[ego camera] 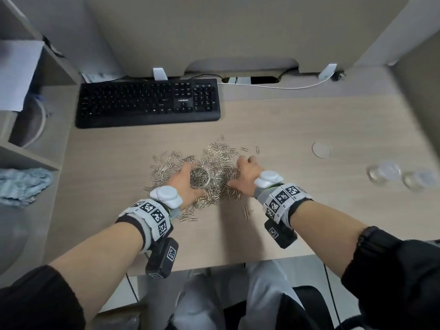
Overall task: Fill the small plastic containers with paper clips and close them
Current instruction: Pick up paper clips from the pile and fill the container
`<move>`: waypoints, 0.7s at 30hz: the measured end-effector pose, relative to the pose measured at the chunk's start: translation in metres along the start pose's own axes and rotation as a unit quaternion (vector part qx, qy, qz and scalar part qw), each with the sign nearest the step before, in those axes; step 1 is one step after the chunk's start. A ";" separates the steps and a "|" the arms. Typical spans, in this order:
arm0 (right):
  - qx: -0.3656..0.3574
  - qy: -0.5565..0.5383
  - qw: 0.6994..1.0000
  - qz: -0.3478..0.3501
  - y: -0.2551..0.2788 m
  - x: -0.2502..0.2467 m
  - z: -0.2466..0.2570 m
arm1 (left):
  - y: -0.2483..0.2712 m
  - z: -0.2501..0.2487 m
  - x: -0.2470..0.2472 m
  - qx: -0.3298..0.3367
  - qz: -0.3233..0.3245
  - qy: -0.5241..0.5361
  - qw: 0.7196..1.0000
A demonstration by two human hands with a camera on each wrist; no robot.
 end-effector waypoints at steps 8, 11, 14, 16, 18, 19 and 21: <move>-0.023 0.141 0.989 0.046 -0.004 0.031 0.043 | -0.002 0.009 -0.005 0.000 -0.009 0.021 1.000; -0.002 0.156 0.986 0.062 -0.007 0.033 0.052 | 0.000 0.016 -0.005 -0.009 -0.011 0.017 1.000; -0.006 0.138 0.984 0.115 -0.011 0.031 0.049 | 0.000 0.019 -0.005 -0.013 -0.005 0.015 1.000; -0.004 0.087 0.986 0.140 -0.008 0.021 0.042 | -0.001 0.019 -0.006 -0.016 -0.006 0.017 1.000; 0.000 -0.016 0.993 0.119 -0.006 0.007 0.032 | -0.001 0.015 -0.006 -0.017 -0.006 0.013 1.000; 0.003 -0.079 0.992 0.099 -0.005 0.000 0.025 | -0.002 0.012 -0.006 -0.017 -0.005 0.007 1.000; 0.001 -0.208 0.975 0.080 0.002 -0.011 0.017 | -0.003 0.004 -0.006 -0.014 -0.002 -0.013 1.000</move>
Point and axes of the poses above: each hand's wrist, its own y-axis away from the middle knuckle, its own x-axis out of the palm, z = x × y, the point moved 10 cm from there along -y, towards the middle knuckle, and after that the axes turned 12 degrees about z, right-handed, at the moved point
